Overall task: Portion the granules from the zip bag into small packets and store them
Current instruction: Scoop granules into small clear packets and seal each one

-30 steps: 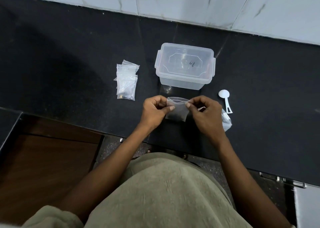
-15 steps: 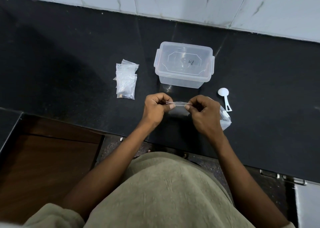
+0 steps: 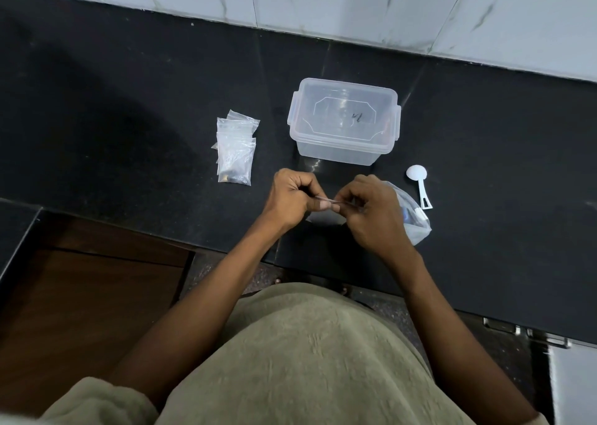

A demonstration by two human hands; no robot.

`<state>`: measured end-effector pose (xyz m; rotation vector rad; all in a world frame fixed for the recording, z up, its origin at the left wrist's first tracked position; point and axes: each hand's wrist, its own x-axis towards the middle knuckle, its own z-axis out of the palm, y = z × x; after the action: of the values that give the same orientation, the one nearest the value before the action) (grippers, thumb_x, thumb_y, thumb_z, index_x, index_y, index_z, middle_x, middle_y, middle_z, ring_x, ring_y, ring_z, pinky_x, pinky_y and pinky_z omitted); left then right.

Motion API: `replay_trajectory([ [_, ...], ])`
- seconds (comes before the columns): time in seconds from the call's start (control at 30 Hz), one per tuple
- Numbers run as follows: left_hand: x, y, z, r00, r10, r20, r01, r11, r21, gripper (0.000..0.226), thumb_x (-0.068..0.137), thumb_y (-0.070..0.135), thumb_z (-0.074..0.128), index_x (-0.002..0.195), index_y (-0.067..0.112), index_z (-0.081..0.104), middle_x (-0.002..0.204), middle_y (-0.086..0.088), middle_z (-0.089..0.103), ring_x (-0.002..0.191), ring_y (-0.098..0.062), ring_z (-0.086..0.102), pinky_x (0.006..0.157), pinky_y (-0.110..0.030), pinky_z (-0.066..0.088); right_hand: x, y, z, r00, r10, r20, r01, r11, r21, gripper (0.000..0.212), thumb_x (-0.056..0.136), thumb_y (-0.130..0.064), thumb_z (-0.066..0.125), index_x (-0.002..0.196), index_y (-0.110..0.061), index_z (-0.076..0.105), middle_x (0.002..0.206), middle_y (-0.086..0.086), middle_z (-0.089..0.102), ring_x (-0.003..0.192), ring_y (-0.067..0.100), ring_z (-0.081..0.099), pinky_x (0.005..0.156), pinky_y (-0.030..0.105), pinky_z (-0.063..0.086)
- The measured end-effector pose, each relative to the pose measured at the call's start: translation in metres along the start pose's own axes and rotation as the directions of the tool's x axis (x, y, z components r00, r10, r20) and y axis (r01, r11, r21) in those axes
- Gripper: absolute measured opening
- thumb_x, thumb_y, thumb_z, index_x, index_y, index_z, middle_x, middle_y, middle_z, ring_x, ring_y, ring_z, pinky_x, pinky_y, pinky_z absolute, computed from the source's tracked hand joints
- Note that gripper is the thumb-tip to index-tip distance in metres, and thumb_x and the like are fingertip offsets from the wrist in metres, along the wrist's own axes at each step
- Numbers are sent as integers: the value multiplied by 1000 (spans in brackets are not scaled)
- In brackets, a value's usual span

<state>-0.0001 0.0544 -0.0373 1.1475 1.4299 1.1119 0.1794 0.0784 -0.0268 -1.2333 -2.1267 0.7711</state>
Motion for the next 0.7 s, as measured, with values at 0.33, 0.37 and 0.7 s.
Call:
replay_trajectory([
  [0.33,0,-10,-24,995,-28,-100,30,999,19,35,64,-15,80,54,15,66,54,8,67,54,-3,60,57,-19,49,9,-4,2,988,106,115,-120,985,123,7,80,-13,85,81,-17,80,75,-13,68,70,3,63,64,11,44],
  [0.37,-1,-11,-27,993,-29,-112,30,999,10,34,65,-16,79,54,13,65,54,8,66,54,-4,60,57,-19,49,10,-6,5,988,106,113,-119,986,116,6,81,-13,84,81,-17,79,77,-11,69,71,4,63,65,15,47],
  [0.7,-12,-24,-66,991,-13,-134,0,996,-91,19,79,-4,75,86,11,66,74,9,69,69,-4,61,66,-18,49,48,-34,40,988,-5,154,-12,994,110,4,84,-12,81,83,-11,77,79,-3,70,71,7,62,69,27,53],
])
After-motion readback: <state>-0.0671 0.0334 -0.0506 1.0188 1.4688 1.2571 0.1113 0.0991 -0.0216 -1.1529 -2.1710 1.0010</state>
